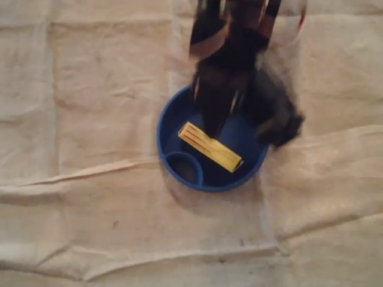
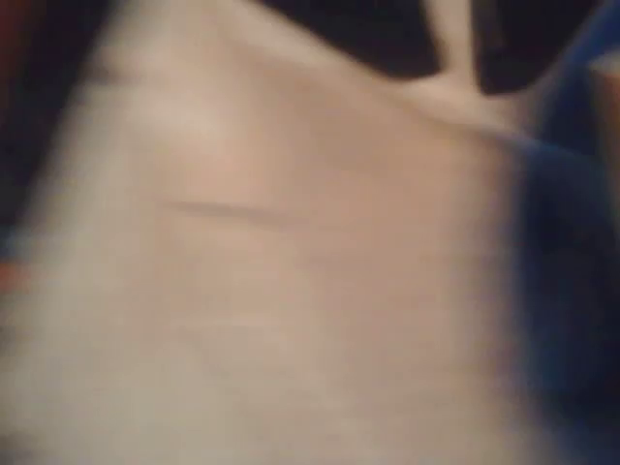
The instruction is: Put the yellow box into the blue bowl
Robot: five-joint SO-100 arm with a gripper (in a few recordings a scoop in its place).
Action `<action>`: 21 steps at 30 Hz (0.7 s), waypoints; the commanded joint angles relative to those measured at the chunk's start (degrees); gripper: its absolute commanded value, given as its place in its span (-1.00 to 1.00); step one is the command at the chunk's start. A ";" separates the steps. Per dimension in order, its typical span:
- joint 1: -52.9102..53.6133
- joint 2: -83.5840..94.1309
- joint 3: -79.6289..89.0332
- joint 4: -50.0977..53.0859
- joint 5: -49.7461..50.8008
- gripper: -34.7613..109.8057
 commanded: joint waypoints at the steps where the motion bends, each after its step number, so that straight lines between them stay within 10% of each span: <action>1: -2.20 13.62 -2.37 8.00 -1.23 -0.52; 21: -19.07 47.29 -1.85 30.41 -1.32 -0.52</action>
